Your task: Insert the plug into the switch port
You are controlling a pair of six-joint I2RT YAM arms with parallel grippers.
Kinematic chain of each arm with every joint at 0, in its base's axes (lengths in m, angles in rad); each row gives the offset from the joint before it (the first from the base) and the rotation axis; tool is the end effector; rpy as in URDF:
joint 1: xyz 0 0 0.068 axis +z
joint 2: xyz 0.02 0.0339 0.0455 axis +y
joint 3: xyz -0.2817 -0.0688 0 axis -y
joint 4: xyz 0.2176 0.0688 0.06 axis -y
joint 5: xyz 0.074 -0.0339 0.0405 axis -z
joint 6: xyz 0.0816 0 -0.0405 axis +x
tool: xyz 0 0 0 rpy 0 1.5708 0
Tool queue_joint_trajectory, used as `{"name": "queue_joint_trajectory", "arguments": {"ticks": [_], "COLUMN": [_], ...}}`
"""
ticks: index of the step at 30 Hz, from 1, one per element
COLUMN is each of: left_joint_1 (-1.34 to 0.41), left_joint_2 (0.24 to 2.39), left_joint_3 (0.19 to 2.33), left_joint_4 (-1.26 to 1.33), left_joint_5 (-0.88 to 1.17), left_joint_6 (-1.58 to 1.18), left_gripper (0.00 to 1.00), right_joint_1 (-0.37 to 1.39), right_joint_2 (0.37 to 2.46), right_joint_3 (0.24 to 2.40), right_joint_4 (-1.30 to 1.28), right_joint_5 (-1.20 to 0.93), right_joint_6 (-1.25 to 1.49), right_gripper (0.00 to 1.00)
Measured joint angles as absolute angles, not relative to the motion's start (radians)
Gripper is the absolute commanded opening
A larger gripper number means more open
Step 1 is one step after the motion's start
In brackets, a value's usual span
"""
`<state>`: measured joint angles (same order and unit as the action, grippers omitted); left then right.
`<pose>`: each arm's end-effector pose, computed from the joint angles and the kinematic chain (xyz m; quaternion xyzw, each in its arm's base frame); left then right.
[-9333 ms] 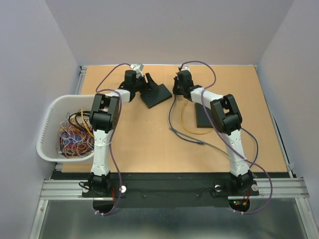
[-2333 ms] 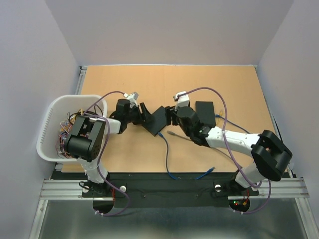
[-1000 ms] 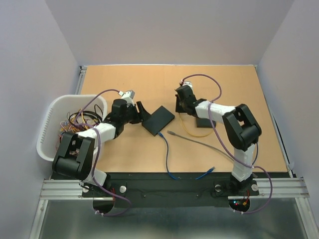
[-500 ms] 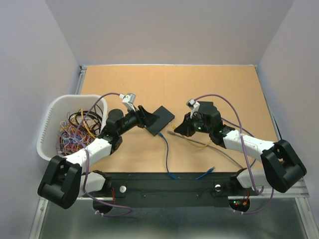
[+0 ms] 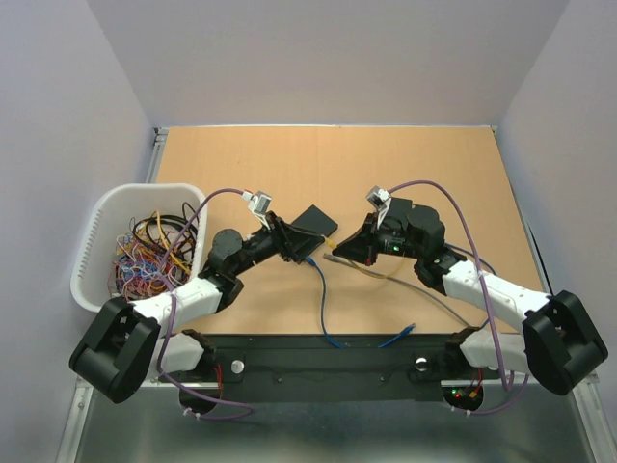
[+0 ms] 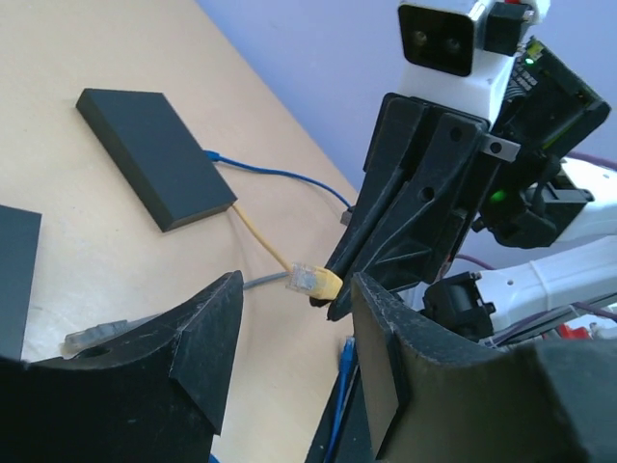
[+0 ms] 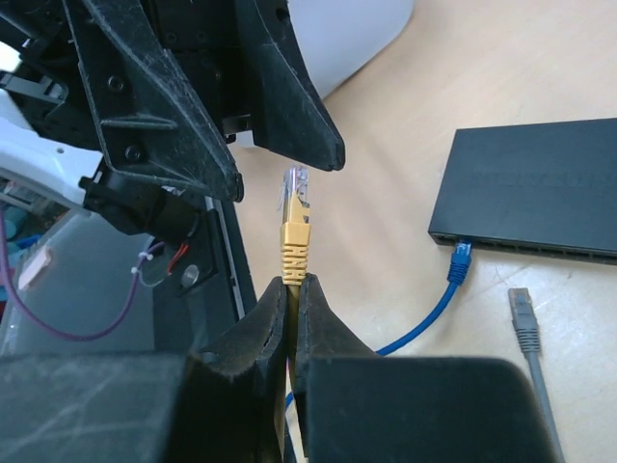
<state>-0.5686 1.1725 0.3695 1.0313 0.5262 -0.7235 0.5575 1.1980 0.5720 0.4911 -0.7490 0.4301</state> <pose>0.1851 -0.1669 0.2910 0.1566 0.6145 -0.5844 0.5063 0.1925 0.1855 0.2790 -0.2848 0.6842 0.5328 0.4085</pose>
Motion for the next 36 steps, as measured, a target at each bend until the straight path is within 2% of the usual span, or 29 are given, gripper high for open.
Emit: {"name": "queue_joint_trajectory", "arguments": {"ticks": [6,12,18,24,27,29,30,31,34,36], "left_joint_1": [-0.59,-0.602,-0.609,-0.612,-0.615,-0.621,-0.622,-0.623,-0.631,-0.637], "left_joint_2": [1.172,1.17,1.17,1.17,1.169,1.166,1.164,1.158,1.134,1.118], "left_joint_3": [0.366,0.366,0.366,0.366,0.366,0.366,0.366,0.366,0.371,0.393], "left_joint_4": [1.116,1.135,1.139,1.14,1.143,1.15,1.148,1.142,1.072,0.964], "left_joint_5": [0.522,0.518,0.512,0.501,0.496,0.493,0.492,0.49,0.471,0.436], "left_joint_6": [-0.766,-0.78,-0.788,-0.788,-0.789,-0.791,-0.791,-0.791,-0.794,-0.797], "left_gripper": [0.54,0.48,0.32,0.23,0.1,0.0,0.0,0.0,0.0,0.0], "right_joint_1": [0.558,0.558,0.558,0.557,0.557,0.557,0.557,0.557,0.558,0.558], "right_joint_2": [1.198,1.199,1.199,1.199,1.199,1.2,1.201,1.201,1.197,1.187], "right_joint_3": [0.572,0.572,0.572,0.572,0.572,0.572,0.572,0.572,0.573,0.582], "right_joint_4": [0.518,0.555,0.572,0.59,0.591,0.591,0.591,0.591,0.567,0.5], "right_joint_5": [-0.794,-0.817,-0.823,-0.826,-0.826,-0.825,-0.823,-0.82,-0.78,-0.725], "right_joint_6": [0.454,0.477,0.492,0.5,0.503,0.503,0.503,0.503,0.491,0.46], "right_gripper": [0.01,0.0,0.0,0.0,0.0,0.07,0.16,0.32,0.6,0.62]}}
